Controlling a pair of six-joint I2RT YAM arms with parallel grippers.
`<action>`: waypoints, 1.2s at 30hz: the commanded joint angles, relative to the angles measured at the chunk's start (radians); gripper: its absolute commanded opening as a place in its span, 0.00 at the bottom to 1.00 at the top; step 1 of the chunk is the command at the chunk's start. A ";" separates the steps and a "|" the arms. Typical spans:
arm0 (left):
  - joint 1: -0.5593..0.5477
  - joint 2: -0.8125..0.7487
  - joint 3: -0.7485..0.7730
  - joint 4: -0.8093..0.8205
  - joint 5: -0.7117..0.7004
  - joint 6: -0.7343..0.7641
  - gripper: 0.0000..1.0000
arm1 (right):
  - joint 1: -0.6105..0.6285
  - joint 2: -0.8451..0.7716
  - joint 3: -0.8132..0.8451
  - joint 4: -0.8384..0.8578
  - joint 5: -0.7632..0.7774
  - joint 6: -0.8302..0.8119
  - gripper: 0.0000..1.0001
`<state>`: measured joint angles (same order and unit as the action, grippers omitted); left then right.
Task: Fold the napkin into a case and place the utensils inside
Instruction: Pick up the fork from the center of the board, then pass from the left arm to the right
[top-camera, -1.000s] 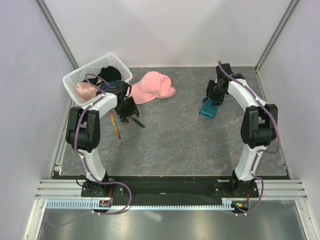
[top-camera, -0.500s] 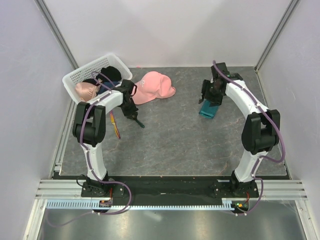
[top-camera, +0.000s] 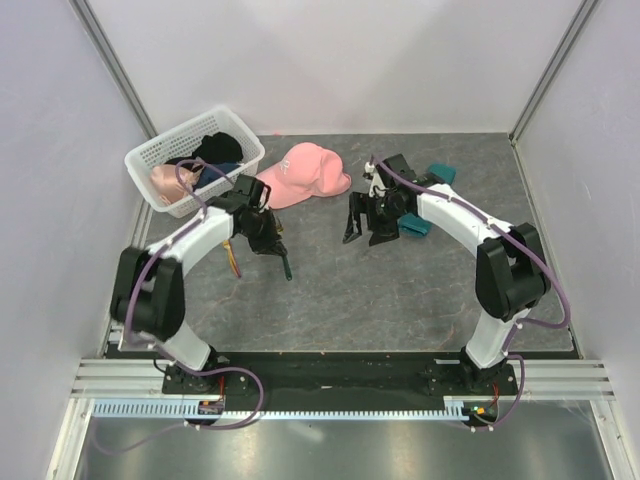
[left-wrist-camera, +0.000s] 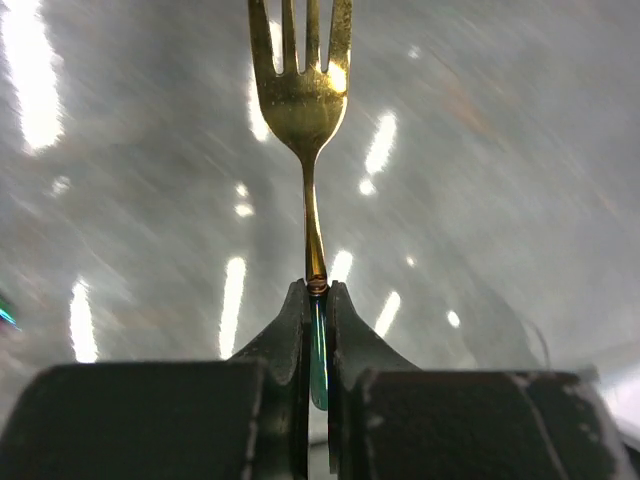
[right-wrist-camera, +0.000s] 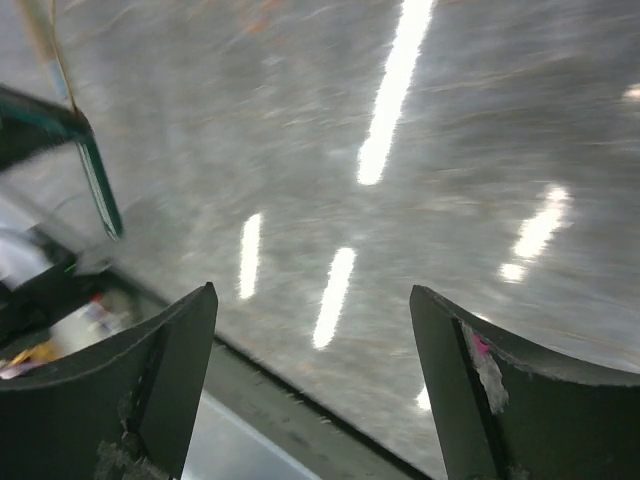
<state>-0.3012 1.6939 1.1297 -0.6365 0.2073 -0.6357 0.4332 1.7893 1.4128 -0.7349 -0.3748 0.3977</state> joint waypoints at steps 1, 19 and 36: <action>-0.087 -0.282 -0.082 0.092 0.249 0.056 0.02 | 0.039 -0.033 -0.031 0.179 -0.265 0.121 0.86; -0.338 -0.451 -0.088 -0.006 0.276 0.272 0.02 | 0.056 -0.222 -0.095 0.197 -0.501 0.124 0.82; -0.427 -0.435 -0.012 -0.074 0.297 0.317 0.02 | 0.090 -0.146 -0.072 0.186 -0.478 0.108 0.13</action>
<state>-0.7162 1.2522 1.0637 -0.6891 0.4782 -0.3794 0.5201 1.6283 1.3033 -0.5610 -0.8406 0.5083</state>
